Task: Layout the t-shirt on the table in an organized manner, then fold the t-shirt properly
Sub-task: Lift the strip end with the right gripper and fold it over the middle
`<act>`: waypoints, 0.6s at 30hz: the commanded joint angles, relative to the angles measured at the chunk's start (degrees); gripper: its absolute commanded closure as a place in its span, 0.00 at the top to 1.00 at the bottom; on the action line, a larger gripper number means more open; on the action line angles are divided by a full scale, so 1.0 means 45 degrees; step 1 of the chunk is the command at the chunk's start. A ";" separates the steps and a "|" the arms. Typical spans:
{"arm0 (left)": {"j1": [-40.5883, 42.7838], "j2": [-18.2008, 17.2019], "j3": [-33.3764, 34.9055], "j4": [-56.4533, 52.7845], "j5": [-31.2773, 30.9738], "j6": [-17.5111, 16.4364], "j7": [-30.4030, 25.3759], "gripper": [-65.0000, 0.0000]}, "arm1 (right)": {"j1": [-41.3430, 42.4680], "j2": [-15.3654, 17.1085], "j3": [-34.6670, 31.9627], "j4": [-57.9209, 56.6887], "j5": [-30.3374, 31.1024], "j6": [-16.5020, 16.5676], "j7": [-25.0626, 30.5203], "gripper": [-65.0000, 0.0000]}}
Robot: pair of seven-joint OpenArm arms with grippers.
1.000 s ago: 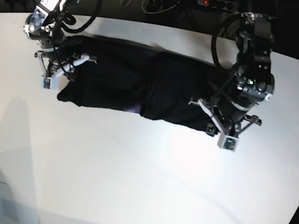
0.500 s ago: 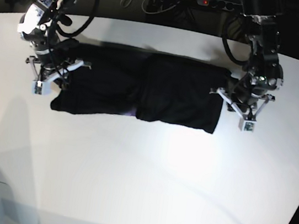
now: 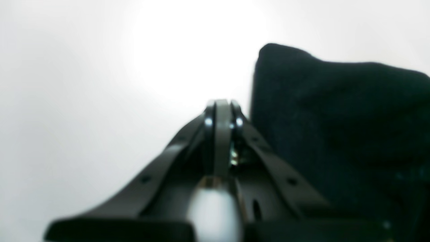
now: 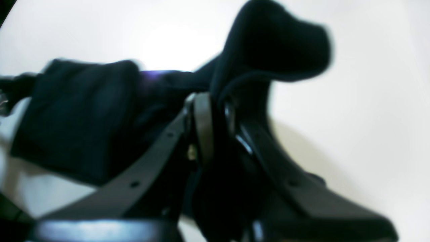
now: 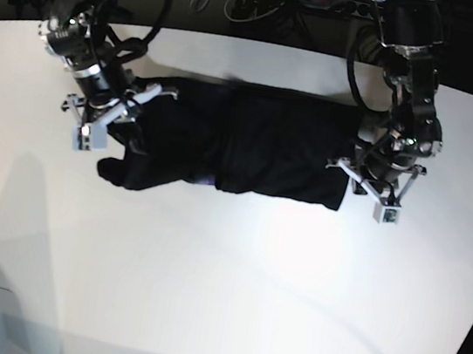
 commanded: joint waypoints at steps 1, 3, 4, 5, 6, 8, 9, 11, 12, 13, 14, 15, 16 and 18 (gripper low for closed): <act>0.0173 0.0076 0.0040 -0.0159 0.0291 -0.0007 0.1028 0.00 | 0.0102 -0.0038 -0.0295 0.0267 0.0339 0.0138 0.0417 0.00; 0.0173 0.0076 0.0040 -0.0159 0.0291 -0.0007 0.1028 0.00 | 0.0141 -0.0038 -0.0842 0.0286 0.0339 0.0138 0.0359 0.00; 0.0193 0.0076 0.0040 -0.0159 0.0291 -0.0007 0.1028 0.00 | 0.0161 -0.0038 -0.1213 0.0286 0.0339 0.0138 0.0359 0.00; 0.0212 0.0076 0.0040 -0.0159 0.0291 -0.0007 0.1028 0.00 | 0.0161 -0.0038 -0.1623 0.0286 0.0339 0.0099 0.0359 0.00; 0.0212 0.0076 0.0040 -0.0159 0.0291 -0.0007 0.1028 0.00 | 0.0180 -0.0038 -0.2033 0.0286 0.0339 0.0080 0.0398 0.00; 0.0251 0.0076 0.0040 -0.0159 0.0291 -0.0007 0.1047 0.00 | 0.0297 -0.0038 -0.2912 0.0286 0.0339 0.0080 0.0359 0.00; 0.0251 0.0076 0.0040 -0.0159 0.0291 -0.0007 0.1047 0.00 | 0.0415 -0.0038 -0.3401 0.0286 0.0339 0.0060 0.0359 0.00; 0.0271 0.0076 0.0040 -0.0159 0.0291 -0.0007 0.1086 0.00 | 0.0551 -0.0038 -0.4280 0.0267 0.0319 0.0060 0.0359 0.00; 0.0271 0.0076 0.0040 -0.0179 0.0291 -0.0007 0.1126 0.00 | 0.0747 -0.0038 -0.4671 0.0247 0.0319 0.0041 0.0359 0.00; 0.0271 0.0076 0.0040 -0.0179 0.0291 -0.0007 0.1126 0.00 | 0.0903 -0.0038 -0.5120 0.0208 0.0300 0.0041 0.0359 0.00; 0.0271 0.0076 0.0040 -0.0179 0.0291 -0.0007 0.1126 0.00 | 0.1059 -0.0038 -0.5413 0.0188 0.0300 0.0021 0.0359 0.00; 0.0271 0.0076 0.0040 -0.0179 0.0291 -0.0007 0.1106 0.00 | 0.1215 -0.0038 -0.5745 0.0169 0.0300 -0.0116 0.0359 0.00; 0.0271 0.0076 0.0040 -0.0179 0.0291 -0.0007 0.1086 0.00 | 0.1352 -0.0038 -0.6058 0.0149 0.0300 -0.0409 0.0359 0.00; 0.0271 0.0076 0.0040 -0.0179 0.0291 -0.0007 0.1086 0.00 | 0.1665 -0.0038 -0.6683 -0.0026 0.0300 -0.1112 0.0359 0.00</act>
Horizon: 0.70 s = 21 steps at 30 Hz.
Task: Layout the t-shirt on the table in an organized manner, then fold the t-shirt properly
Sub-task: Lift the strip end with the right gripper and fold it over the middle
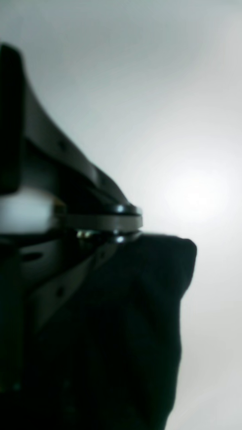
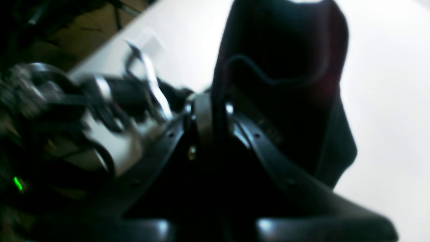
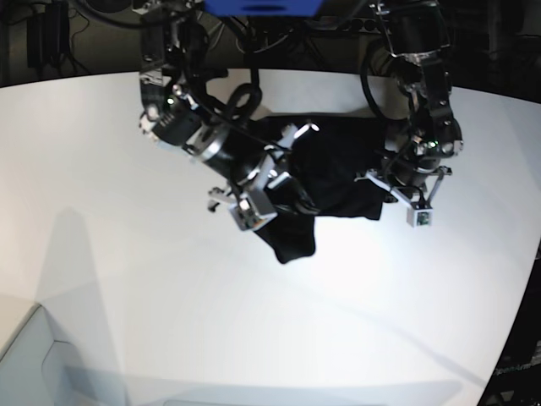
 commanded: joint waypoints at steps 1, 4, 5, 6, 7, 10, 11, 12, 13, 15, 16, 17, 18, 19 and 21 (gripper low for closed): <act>0.0203 0.0071 0.0040 -0.0184 0.0306 0.0022 0.1189 0.00 | 0.0340 -0.0081 -0.0385 -0.0057 0.0276 -0.0220 0.0325 0.00; 0.0203 0.0071 0.0040 -0.0184 0.0306 0.0022 0.1208 0.00 | 0.0926 -0.0098 -0.0991 -0.0838 0.0256 -0.0278 0.0325 0.00; 0.0203 0.0071 0.0040 -0.0184 0.0306 0.0022 0.1228 0.00 | 0.1043 -0.0098 -0.1167 -0.1190 0.0256 -0.0278 0.0422 0.00; 0.0203 0.0071 0.0040 -0.0184 0.0306 0.0022 0.1228 0.00 | 0.1180 -0.0098 -0.1303 -0.1502 0.0256 -0.0278 0.0442 0.00; 0.0203 0.0071 0.0040 -0.0164 0.0306 0.0022 0.1247 0.00 | 0.1356 -0.0098 -0.1460 -0.1854 0.0256 -0.0278 0.0442 0.00; 0.0203 0.0071 0.0040 -0.0086 0.0306 0.0022 0.1247 0.00 | 0.1825 -0.0098 -0.2026 -0.2635 0.0256 -0.0337 0.0461 0.00; 0.0203 0.0071 0.0021 -0.0047 0.0306 0.0022 0.1267 0.00 | 0.2020 -0.0098 -0.2183 -0.2831 0.0276 -0.0337 0.0461 0.00; 0.0203 0.0071 -0.0038 -0.0047 0.0306 0.0003 0.1267 0.00 | 0.2215 -0.0098 -0.2319 -0.3046 0.0276 -0.0337 0.0481 0.00; 0.0203 0.0071 -0.0057 -0.0008 0.0306 0.0003 0.1267 0.00 | 0.2391 -0.0098 -0.2397 -0.3261 0.0276 -0.0337 0.0481 0.00; 0.0222 0.0012 -0.0077 0.0285 0.0286 0.0003 0.1267 0.00 | 0.2704 -0.0098 -0.2417 -0.3612 0.0295 -0.0337 0.0481 0.00; 0.0222 -0.0007 -0.0077 0.0461 0.0286 0.0003 0.1267 0.00 | 0.2841 -0.0098 -0.2437 -0.3788 0.0295 -0.0337 0.0481 0.00; 0.0242 -0.0007 -0.0077 0.0656 0.0286 0.0003 0.1286 0.00 | 0.2977 -0.0098 -0.2495 -0.3944 0.0295 -0.0337 0.0481 0.00; 0.0320 -0.0027 -0.0077 0.0891 0.0286 0.0003 0.1286 0.00 | 0.3095 -0.0098 -0.2534 -0.4101 0.0295 -0.0337 0.0481 0.00; 0.0418 -0.0046 -0.0077 0.1145 0.0286 0.0003 0.1384 0.00 | 0.3192 -0.0098 -0.2534 -0.4257 0.0295 -0.0337 0.0481 0.00; 0.0496 -0.0046 -0.0077 0.1672 0.0286 0.0003 0.1755 0.00 | 0.3446 -0.0098 -0.2534 -0.4745 0.0295 -0.0337 0.0481 0.00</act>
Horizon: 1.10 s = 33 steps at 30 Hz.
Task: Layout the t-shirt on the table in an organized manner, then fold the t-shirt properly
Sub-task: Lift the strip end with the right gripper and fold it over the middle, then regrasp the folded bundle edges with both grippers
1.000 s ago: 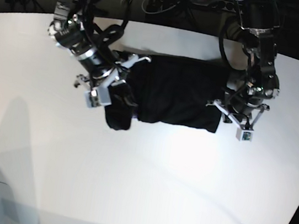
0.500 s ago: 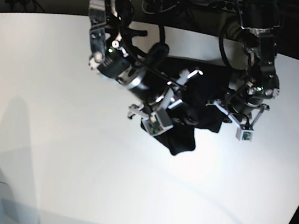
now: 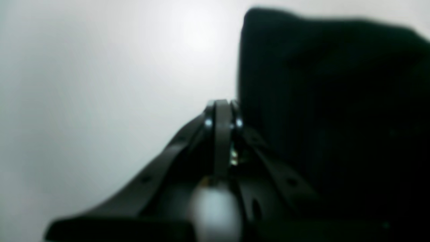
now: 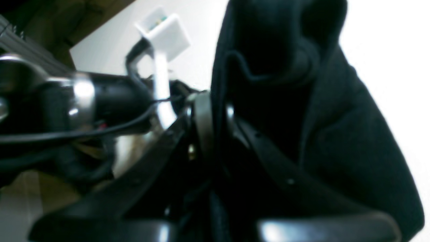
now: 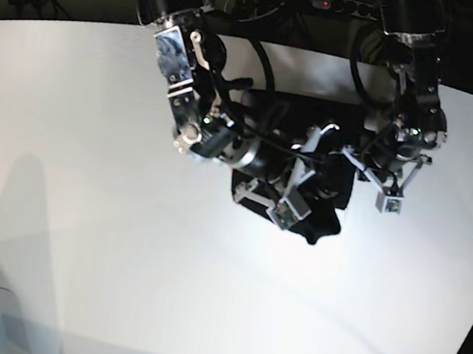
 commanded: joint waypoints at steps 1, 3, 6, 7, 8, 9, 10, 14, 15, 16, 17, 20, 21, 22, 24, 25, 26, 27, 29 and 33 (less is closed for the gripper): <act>-0.0111 -0.0061 -0.0028 0.0342 0.0112 0.0037 0.0323 0.00 | 0.0343 -0.0132 -0.0004 -0.0099 0.0227 0.0013 0.0384 0.00; -0.0111 -0.0256 -0.0028 0.0596 0.0112 0.0037 0.0499 0.00 | 0.0363 -0.0132 -0.0004 -0.0587 0.0227 0.0013 0.0872 0.00; -0.0111 -0.0413 -0.0028 0.0831 0.0112 0.0056 0.0499 0.00 | 0.0265 -0.0132 -0.0355 -0.0763 0.0227 0.0013 0.1654 0.00; -0.0092 -0.0432 -0.0028 0.0850 0.0112 0.0056 0.0499 0.00 | 0.0265 -0.0132 -0.0512 -0.0880 0.0227 0.0013 0.1791 0.00; -0.0092 -0.0471 -0.0048 0.0909 0.0190 0.0037 0.0499 0.00 | 0.0304 -0.0132 -0.0609 -0.1037 0.0227 0.0013 0.1888 0.00; -0.0072 -0.0627 -0.0165 0.0929 0.0170 0.0037 0.0499 0.00 | 0.0363 -0.0132 -0.0648 -0.1173 0.0227 0.0013 0.1947 0.00; -0.0053 -0.0725 -0.0360 0.1085 0.0131 0.0037 0.0519 0.00 | 0.0363 -0.0132 -0.0648 -0.1291 0.0227 0.0013 0.1986 0.00; 0.0299 -0.0862 -0.1396 0.1202 0.0112 0.0017 0.0519 0.00 | 0.0382 -0.0132 -0.0648 -0.1681 0.0227 0.0013 0.2006 0.00; 0.0338 -0.0862 -0.1591 0.1202 0.0112 0.0017 0.0519 0.00 | 0.0382 -0.0132 -0.0648 -0.1779 0.0227 0.0013 0.2025 0.00; 0.0358 -0.0881 -0.1747 0.1202 0.0112 0.0017 0.0519 0.00 | 0.0382 -0.0132 -0.0648 -0.1838 0.0227 0.0013 0.2025 0.00; 0.0358 -0.0901 -0.1904 0.1280 0.0112 0.0017 0.0519 0.00 | 0.0382 -0.0132 -0.0648 -0.1916 0.0227 0.0013 0.2025 0.00; 0.0397 -0.1155 -0.2158 0.1358 0.0112 -0.0002 0.0519 0.00 | 0.0441 -0.0132 -0.0648 -0.1974 0.0227 0.0032 0.2025 0.03; 0.0397 -0.1174 -0.2177 0.1358 0.0112 -0.0002 0.0519 0.00 | 0.0441 -0.0132 -0.0668 -0.1974 0.0227 0.0032 0.2025 0.08; 0.0397 -0.1174 -0.2177 0.1358 0.0112 -0.0002 0.0519 0.00 | 0.0421 -0.0132 -0.0668 -0.1935 0.0227 0.0032 0.2025 0.13; 0.0397 -0.1174 -0.2177 0.1358 0.0112 -0.0002 0.0519 0.01 | 0.0382 -0.0132 -0.0668 -0.1916 0.0227 0.0032 0.2025 0.24; 0.0397 -0.1174 -0.2177 0.1358 0.0112 -0.0002 0.0519 0.01 | 0.0382 -0.0132 -0.0668 -0.1916 0.0227 0.0032 0.2025 0.28; 0.0397 -0.1174 -0.2177 0.1358 0.0112 -0.0002 0.0519 0.01 | 0.0363 -0.0132 -0.0668 -0.1877 0.0227 0.0032 0.2025 0.32; 0.0397 -0.1174 -0.2177 0.1358 0.0112 -0.0002 0.0519 0.01 | 0.0363 -0.0132 -0.0726 -0.1779 0.0227 0.0052 0.2025 0.34; 0.0397 -0.1174 -0.2177 0.1358 0.0112 -0.0002 0.0519 0.01 | 0.0343 -0.0132 -0.1098 -0.1506 0.0227 0.0052 0.2025 0.38; 0.0397 -0.1174 -0.2177 0.1397 0.0112 -0.0002 0.0519 0.01 | 0.0109 -0.0132 -0.1176 -0.0568 0.0227 -0.0007 0.2006 0.37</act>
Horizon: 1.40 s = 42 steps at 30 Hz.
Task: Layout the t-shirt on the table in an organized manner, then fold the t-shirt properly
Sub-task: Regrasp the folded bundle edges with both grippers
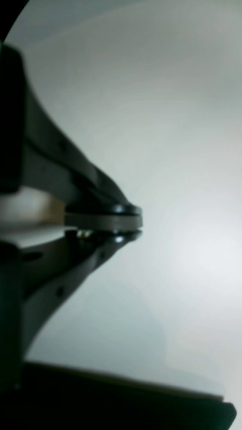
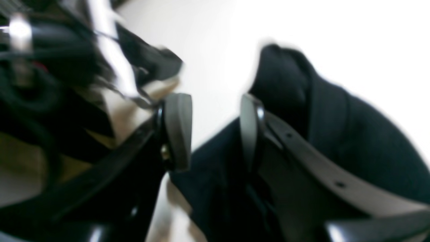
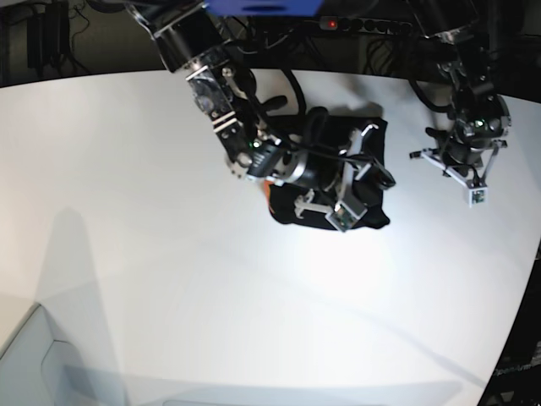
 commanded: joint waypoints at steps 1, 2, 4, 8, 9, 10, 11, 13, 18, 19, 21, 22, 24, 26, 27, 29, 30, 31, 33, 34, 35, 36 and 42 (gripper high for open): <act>-0.0138 -0.0135 -0.0040 0.0437 -0.0063 0.0002 -0.0171 0.01 | 0.0108 -0.0118 0.0136 0.0595 0.0251 0.0003 0.0344 0.37; -0.0118 -0.0135 -0.0040 0.0554 -0.0063 0.0002 -0.0171 0.01 | 0.0069 -0.0118 0.0351 0.0908 0.0251 0.0003 0.0344 0.38; -0.0040 -0.0135 -0.0060 0.0788 -0.0063 0.0002 -0.0171 0.01 | -0.0126 -0.0118 0.0976 0.1298 0.0251 0.0003 0.0344 0.38; 0.0058 -0.0057 -0.0529 0.1687 -0.0063 -0.0017 -0.0171 0.03 | -0.0322 -0.0118 0.2207 0.2002 0.0251 -0.0017 0.0247 0.38; 0.0058 -0.0037 -0.0607 0.1824 -0.0063 -0.0017 -0.0171 0.06 | -0.0419 -0.0118 0.2559 0.2060 0.0251 -0.0017 0.0247 0.38; 0.0058 -0.0037 -0.0665 0.1941 -0.0063 -0.0017 -0.0171 0.11 | -0.0478 -0.0118 0.2969 0.2099 0.0251 -0.0017 0.0227 0.38; 0.0058 -0.0037 -0.0665 0.1999 -0.0063 -0.0017 -0.0171 0.17 | -0.0654 -0.0118 0.3243 0.2119 0.0251 -0.0017 0.0227 0.38; 0.0058 -0.0037 -0.0665 0.2156 -0.0063 -0.0017 -0.0171 0.28 | -0.1181 -0.0118 0.3575 0.2334 0.0251 -0.0017 0.0305 0.38; 0.0058 -0.0096 -0.0665 0.2156 -0.0063 -0.0017 -0.0171 0.42 | -0.2177 -0.0118 0.3829 0.2392 0.0251 0.0003 0.0383 0.37; 0.0058 -0.0096 -0.0665 0.2175 -0.0063 -0.0017 -0.0171 0.42 | -0.2373 -0.0118 0.3770 0.2373 0.0251 0.0003 0.0462 0.37; 0.0058 -0.0077 -0.0665 0.2195 -0.0063 -0.0017 -0.0171 0.42 | -0.2744 -0.0118 0.3731 0.2177 0.0251 0.0003 0.0755 0.37; 0.0058 -0.0077 -0.0665 0.2195 -0.0063 -0.0017 -0.0171 0.42 | -0.2842 -0.0118 0.3711 0.1923 0.0251 0.0003 0.0931 0.37; 0.0058 -0.0057 -0.0665 0.2195 -0.0063 -0.0017 -0.0171 0.42 | -0.2900 -0.0118 0.3672 0.1513 0.0251 0.0042 0.1087 0.37; 0.0058 -0.0057 -0.0665 0.2195 -0.0063 -0.0017 -0.0171 0.42 | -0.2900 -0.0118 0.3086 0.1201 0.0251 0.0062 0.1087 0.37; 0.0058 -0.0057 -0.0665 0.2195 -0.0063 -0.0017 -0.0171 0.42 | -0.2900 -0.0118 0.2676 0.1122 0.0251 0.0081 0.1087 0.37; 0.0058 -0.0057 -0.0665 0.2195 -0.0063 -0.0017 -0.0171 0.42 | -0.2900 0.0212 0.1621 0.1044 0.0251 0.0433 0.1106 0.37; 0.0058 -0.0057 -0.0665 0.2195 -0.0063 -0.0017 -0.0171 0.42 | -0.2881 0.0329 0.1015 0.1064 0.0251 0.0628 0.1126 0.37; 0.0058 -0.0077 -0.0665 0.2195 -0.0063 0.0002 -0.0171 0.43 | -0.2842 0.0446 0.0488 0.1083 0.0251 0.0804 0.1126 0.37; 0.0058 -0.0096 -0.0665 0.2214 -0.0063 0.0002 -0.0171 0.43 | -0.2822 0.0544 -0.0118 0.1259 0.0251 0.1097 0.1145 0.38; 0.0058 -0.0096 -0.0665 0.2234 -0.0063 0.0002 -0.0171 0.43 | -0.2842 0.0544 -0.0215 0.1396 0.0251 0.1156 0.1145 0.38; 0.0058 -0.0096 -0.0685 0.2234 -0.0063 0.0002 -0.0171 0.43 | -0.2861 0.0544 -0.0137 0.1513 0.0251 0.1156 0.1145 0.38; 0.0058 -0.0096 -0.0685 0.2293 -0.0063 0.0002 -0.0171 0.43 | -0.2881 0.0544 -0.0020 0.1630 0.0251 0.1136 0.1145 0.38; 0.0155 0.0138 -0.1408 0.2976 -0.0337 -0.0017 -0.0171 0.59 | -0.3271 0.0524 0.1562 0.2900 0.0251 0.1077 0.1126 0.38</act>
